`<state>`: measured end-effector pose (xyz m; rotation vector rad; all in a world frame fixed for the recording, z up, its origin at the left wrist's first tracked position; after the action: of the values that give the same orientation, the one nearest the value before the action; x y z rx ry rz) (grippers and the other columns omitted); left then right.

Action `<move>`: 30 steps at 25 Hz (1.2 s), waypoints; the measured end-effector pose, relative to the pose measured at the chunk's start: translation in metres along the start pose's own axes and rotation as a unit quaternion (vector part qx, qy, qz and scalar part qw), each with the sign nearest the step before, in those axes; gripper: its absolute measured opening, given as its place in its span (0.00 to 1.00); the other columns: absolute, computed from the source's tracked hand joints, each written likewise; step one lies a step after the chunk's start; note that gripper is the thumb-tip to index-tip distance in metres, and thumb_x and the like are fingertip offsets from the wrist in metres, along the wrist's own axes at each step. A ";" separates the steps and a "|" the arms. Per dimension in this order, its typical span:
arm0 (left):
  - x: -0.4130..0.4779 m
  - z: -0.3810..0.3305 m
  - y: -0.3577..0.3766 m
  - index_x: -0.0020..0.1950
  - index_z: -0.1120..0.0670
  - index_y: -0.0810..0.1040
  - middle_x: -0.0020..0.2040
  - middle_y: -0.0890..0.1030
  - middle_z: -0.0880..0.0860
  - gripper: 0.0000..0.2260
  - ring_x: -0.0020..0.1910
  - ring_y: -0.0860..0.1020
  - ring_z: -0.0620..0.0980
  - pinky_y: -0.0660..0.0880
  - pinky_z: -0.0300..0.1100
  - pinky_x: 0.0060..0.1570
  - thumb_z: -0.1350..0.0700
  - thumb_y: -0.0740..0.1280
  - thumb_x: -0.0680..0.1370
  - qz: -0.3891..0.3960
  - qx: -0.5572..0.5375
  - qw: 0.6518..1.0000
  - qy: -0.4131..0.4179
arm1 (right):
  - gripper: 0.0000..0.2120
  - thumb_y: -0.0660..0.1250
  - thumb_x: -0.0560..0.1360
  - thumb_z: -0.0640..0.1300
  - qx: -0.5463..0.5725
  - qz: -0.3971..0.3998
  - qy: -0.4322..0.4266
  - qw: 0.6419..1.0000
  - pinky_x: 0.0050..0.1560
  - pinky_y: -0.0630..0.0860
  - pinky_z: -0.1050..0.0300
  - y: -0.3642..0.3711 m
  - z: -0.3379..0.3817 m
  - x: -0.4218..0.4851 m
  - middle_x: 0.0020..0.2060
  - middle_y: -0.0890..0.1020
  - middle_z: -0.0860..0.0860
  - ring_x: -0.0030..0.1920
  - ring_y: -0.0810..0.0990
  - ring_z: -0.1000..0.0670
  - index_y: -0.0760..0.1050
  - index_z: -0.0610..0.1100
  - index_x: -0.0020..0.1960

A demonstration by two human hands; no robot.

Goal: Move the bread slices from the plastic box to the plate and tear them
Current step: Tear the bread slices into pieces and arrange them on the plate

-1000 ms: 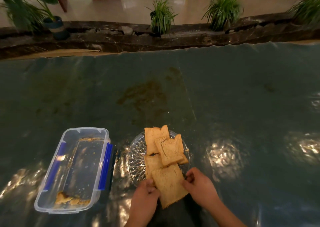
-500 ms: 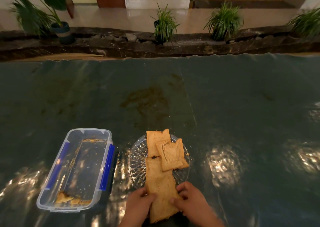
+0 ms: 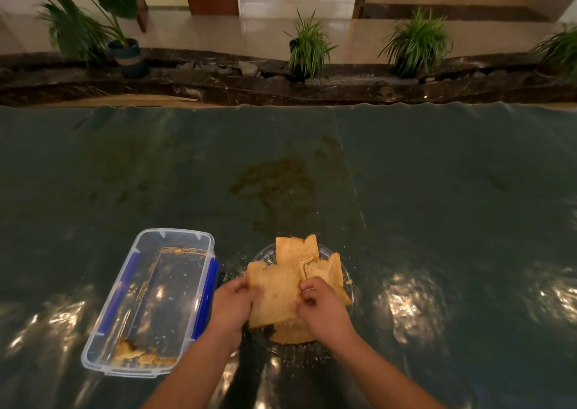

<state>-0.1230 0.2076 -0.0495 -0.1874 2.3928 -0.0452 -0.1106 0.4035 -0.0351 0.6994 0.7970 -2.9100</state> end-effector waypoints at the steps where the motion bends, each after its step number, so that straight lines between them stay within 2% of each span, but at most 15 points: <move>1: 0.009 -0.005 0.000 0.62 0.52 0.79 0.51 0.82 0.49 0.15 0.50 0.81 0.51 0.78 0.46 0.40 0.62 0.70 0.76 -0.006 0.001 1.000 0.000 | 0.12 0.72 0.72 0.44 -0.005 -0.006 -0.002 1.000 0.44 0.75 0.59 0.001 0.004 0.008 0.48 0.83 0.53 0.48 0.80 0.53 0.72 0.52 0.52; 4: 0.031 -0.012 0.000 0.67 0.54 0.76 0.52 0.80 0.49 0.19 0.50 0.79 0.50 0.78 0.46 0.41 0.61 0.70 0.77 -0.029 0.001 1.000 -0.013 | 0.12 0.72 0.72 0.44 -0.022 -0.029 -0.004 0.999 0.41 0.72 0.61 0.002 0.011 0.027 0.46 0.81 0.56 0.45 0.79 0.55 0.72 0.52 0.53; 7: 0.041 -0.004 0.001 0.68 0.54 0.75 0.55 0.81 0.52 0.20 0.52 0.80 0.52 0.79 0.47 0.45 0.61 0.71 0.76 -0.029 0.008 0.999 -0.026 | 0.11 0.69 0.73 0.44 -0.076 -0.045 -0.006 0.996 0.41 0.73 0.60 0.003 0.011 0.036 0.43 0.80 0.57 0.43 0.78 0.55 0.75 0.50 0.55; 11: 0.045 0.007 0.001 0.68 0.54 0.76 0.49 0.81 0.47 0.21 0.46 0.79 0.47 0.76 0.41 0.37 0.63 0.71 0.75 -0.025 0.038 0.999 -0.024 | 0.09 0.68 0.73 0.43 -0.160 -0.042 -0.041 0.985 0.46 0.78 0.57 0.009 0.010 0.036 0.46 0.82 0.53 0.46 0.80 0.52 0.78 0.48 0.54; 13: 0.047 0.006 0.001 0.68 0.54 0.75 0.50 0.80 0.48 0.22 0.46 0.78 0.46 0.74 0.40 0.36 0.63 0.71 0.75 -0.033 0.055 0.998 -0.017 | 0.09 0.68 0.74 0.44 -0.192 -0.046 -0.075 0.977 0.49 0.79 0.56 0.009 0.014 0.036 0.49 0.81 0.50 0.47 0.80 0.50 0.80 0.47 0.54; 16: 0.047 0.003 0.003 0.70 0.55 0.73 0.52 0.79 0.48 0.23 0.44 0.77 0.44 0.73 0.37 0.36 0.63 0.71 0.75 -0.037 0.082 0.996 -0.009 | 0.08 0.66 0.75 0.46 -0.234 -0.038 -0.111 0.965 0.46 0.79 0.55 0.011 0.019 0.033 0.50 0.79 0.49 0.45 0.80 0.49 0.80 0.46 0.51; 19: 0.044 -0.003 0.002 0.70 0.55 0.74 0.48 0.79 0.45 0.23 0.42 0.76 0.41 0.72 0.34 0.36 0.63 0.70 0.75 -0.043 0.185 0.981 0.039 | 0.08 0.66 0.74 0.48 -0.234 -0.044 -0.115 0.964 0.39 0.75 0.60 0.004 0.015 0.028 0.48 0.80 0.53 0.42 0.78 0.53 0.80 0.51 0.51; 21: 0.038 -0.011 0.004 0.65 0.53 0.76 0.46 0.78 0.44 0.18 0.44 0.78 0.42 0.73 0.36 0.39 0.60 0.70 0.75 -0.047 0.277 0.956 0.087 | 0.06 0.67 0.74 0.48 -0.202 -0.076 -0.095 0.972 0.40 0.76 0.59 -0.013 0.008 0.028 0.46 0.80 0.55 0.42 0.78 0.55 0.80 0.52 0.50; 23: 0.030 -0.019 0.005 0.61 0.52 0.75 0.49 0.79 0.48 0.16 0.49 0.80 0.49 0.77 0.42 0.46 0.58 0.69 0.75 -0.068 0.344 0.927 0.129 | 0.09 0.69 0.74 0.47 -0.168 -0.128 -0.061 0.976 0.44 0.77 0.58 -0.039 -0.005 0.028 0.49 0.79 0.54 0.45 0.79 0.53 0.79 0.51 0.54; 26: 0.020 -0.021 0.008 0.70 0.51 0.70 0.61 0.75 0.55 0.26 0.55 0.78 0.52 0.76 0.45 0.54 0.55 0.72 0.73 -0.091 0.387 0.902 0.168 | 0.15 0.70 0.74 0.46 -0.194 -0.185 -0.041 0.963 0.51 0.76 0.55 -0.068 -0.026 0.027 0.55 0.78 0.51 0.55 0.77 0.48 0.78 0.47 0.61; 28: 0.017 -0.017 0.013 0.73 0.50 0.68 0.66 0.72 0.56 0.29 0.59 0.76 0.53 0.73 0.44 0.56 0.52 0.73 0.73 -0.072 0.394 0.902 0.163 | 0.16 0.70 0.74 0.46 -0.211 -0.173 -0.032 0.962 0.53 0.75 0.55 -0.071 -0.037 0.028 0.55 0.78 0.50 0.56 0.76 0.47 0.77 0.46 0.62; 30: 0.016 -0.012 0.018 0.72 0.49 0.69 0.69 0.70 0.55 0.28 0.63 0.75 0.52 0.71 0.46 0.61 0.50 0.73 0.73 -0.050 0.410 0.895 0.166 | 0.15 0.69 0.74 0.45 -0.214 -0.138 -0.025 0.967 0.51 0.74 0.57 -0.064 -0.046 0.030 0.54 0.78 0.50 0.55 0.77 0.47 0.78 0.47 0.60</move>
<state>-0.1448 0.2224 -0.0532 0.1127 2.4638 -1.1944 -0.1288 0.4836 -0.0536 0.5033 1.5631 -2.8040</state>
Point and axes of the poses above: each hand's wrist, its own x-axis towards the middle knuckle, its own y-axis out of the palm, z = x × y, the point moved 8 cm from there along x, towards the middle knuckle
